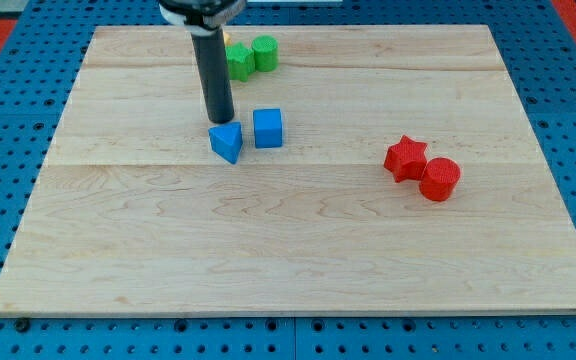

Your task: Push yellow heart to the left of blue triangle

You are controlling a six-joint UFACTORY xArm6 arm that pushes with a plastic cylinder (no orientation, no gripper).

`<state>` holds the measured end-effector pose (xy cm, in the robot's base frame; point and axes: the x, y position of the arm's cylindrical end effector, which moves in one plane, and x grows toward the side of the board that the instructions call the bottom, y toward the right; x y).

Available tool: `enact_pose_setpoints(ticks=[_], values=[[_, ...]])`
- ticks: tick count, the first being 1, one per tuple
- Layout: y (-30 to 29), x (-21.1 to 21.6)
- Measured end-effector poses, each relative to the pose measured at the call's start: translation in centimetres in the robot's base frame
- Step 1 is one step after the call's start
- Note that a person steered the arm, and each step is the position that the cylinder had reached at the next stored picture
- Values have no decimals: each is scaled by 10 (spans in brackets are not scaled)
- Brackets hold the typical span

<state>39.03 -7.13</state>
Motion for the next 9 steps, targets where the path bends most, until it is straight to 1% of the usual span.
enact_pose_setpoints(ticks=[1,2,3,4,5,6,7,8,9], values=[[108,34],[63,-4],[70,-24],[117,22],[81,10],[11,-47],[-55,-1],[-35,45],[64,70]])
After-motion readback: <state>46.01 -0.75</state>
